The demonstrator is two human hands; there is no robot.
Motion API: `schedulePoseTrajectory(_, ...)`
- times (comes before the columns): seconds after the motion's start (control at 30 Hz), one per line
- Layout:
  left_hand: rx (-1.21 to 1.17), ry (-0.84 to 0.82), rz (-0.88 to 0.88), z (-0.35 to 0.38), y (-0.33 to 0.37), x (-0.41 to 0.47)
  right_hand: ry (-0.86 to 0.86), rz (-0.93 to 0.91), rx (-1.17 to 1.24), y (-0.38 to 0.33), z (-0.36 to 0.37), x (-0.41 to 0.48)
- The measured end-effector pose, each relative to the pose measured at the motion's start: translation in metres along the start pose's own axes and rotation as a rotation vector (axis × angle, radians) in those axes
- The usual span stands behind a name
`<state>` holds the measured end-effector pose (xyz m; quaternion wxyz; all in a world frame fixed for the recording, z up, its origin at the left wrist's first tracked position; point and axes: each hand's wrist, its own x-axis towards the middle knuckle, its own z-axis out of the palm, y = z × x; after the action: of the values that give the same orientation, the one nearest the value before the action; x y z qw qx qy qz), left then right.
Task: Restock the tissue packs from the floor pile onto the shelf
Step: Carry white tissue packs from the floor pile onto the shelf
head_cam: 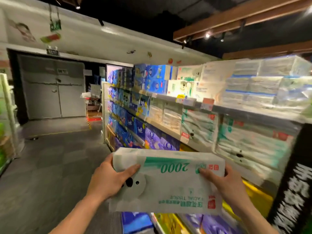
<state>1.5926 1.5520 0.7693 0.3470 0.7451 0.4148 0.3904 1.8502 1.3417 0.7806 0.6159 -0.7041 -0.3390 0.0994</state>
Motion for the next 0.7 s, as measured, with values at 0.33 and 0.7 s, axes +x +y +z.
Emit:
schedulePoseTrajectory(0.33, -0.089, 0.043, 0.122, 0.025, -0.007, 0.286, 0.088, -0.135, -0.124, -0.032, 0.116, 0.265)
schedulePoseTrajectory(0.7, -0.244, -0.008, 0.417, 0.065, 0.017, 0.602, 0.295, -0.211, -0.32, -0.073, 0.205, 0.457)
